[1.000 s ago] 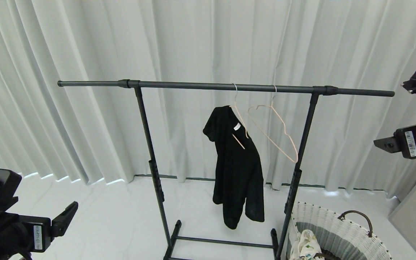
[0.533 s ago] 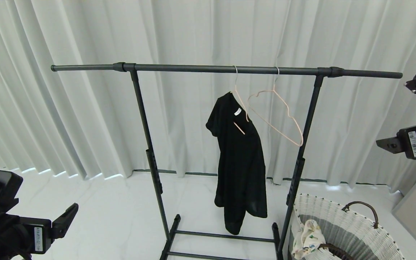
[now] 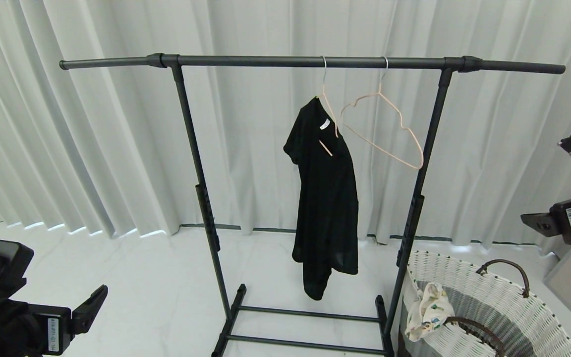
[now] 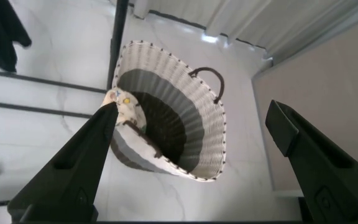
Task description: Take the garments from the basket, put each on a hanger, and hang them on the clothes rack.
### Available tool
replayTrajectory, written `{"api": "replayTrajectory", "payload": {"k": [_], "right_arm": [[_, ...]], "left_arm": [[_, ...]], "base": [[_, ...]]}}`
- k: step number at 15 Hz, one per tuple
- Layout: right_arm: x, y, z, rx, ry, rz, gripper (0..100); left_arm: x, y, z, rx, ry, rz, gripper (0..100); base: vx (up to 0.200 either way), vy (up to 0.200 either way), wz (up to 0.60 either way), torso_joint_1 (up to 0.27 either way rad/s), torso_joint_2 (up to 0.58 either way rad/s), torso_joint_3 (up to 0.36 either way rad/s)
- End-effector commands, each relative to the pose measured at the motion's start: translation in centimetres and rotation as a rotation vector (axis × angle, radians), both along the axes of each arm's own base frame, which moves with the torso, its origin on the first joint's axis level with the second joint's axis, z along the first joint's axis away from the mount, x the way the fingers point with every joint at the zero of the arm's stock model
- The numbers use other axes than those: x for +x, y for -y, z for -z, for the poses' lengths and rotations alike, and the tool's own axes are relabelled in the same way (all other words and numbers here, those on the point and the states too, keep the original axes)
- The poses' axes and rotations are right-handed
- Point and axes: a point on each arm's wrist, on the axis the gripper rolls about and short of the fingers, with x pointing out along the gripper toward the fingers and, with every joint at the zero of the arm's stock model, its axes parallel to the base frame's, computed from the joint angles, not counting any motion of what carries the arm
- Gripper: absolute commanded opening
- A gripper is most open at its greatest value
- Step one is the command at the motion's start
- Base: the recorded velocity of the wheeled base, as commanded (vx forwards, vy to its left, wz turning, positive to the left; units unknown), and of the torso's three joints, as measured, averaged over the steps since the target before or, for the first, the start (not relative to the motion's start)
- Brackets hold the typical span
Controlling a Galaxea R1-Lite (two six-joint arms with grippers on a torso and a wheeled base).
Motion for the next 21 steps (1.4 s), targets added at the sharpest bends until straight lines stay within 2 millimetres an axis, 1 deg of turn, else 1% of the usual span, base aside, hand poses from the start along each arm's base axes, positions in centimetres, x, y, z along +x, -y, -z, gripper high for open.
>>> {"api": "replayTrajectory", "payload": {"k": [1, 7, 10, 13, 17, 21], "right_arm": [[-0.7, 0.2, 0.6, -0.011, -0.004, -0.010, 100], [-0.7, 0.2, 1.1, -0.010, 0.008, -0.012, 100], [-0.8, 0.1, 1.9, 0.007, 0.051, -0.022, 100], [-1.5, 0.3, 2.9, -0.013, 0.059, -0.049, 100], [-1.7, 0.4, 2.9, -0.013, 0.059, -0.054, 100], [-1.8, -0.2, 3.2, -0.012, 0.040, -0.140, 100]], "left_arm": [[0.1, 0.0, 0.0, 0.002, -0.002, 0.000, 100], [0.0, 0.0, 0.0, 0.003, -0.002, 0.000, 100], [-0.2, 0.1, -0.2, -0.001, 0.013, 0.012, 100], [-0.4, 0.1, -0.3, -0.004, 0.024, 0.014, 100], [-0.5, 0.1, -0.3, -0.006, 0.027, 0.015, 100], [-0.5, 0.0, -0.3, -0.008, 0.032, 0.013, 100]], "base": [[0.000, 0.000, 0.00, -0.183, 0.47, 0.281], [0.000, 0.000, 0.00, -0.168, 0.46, 0.284], [0.000, 0.000, 0.00, -0.045, 0.14, 0.093], [0.000, -0.200, 0.00, -0.010, 0.03, 0.022], [0.000, -0.200, 0.00, 0.000, 0.01, 0.004], [0.000, 0.000, 0.00, 0.000, 0.00, 0.000]]}}
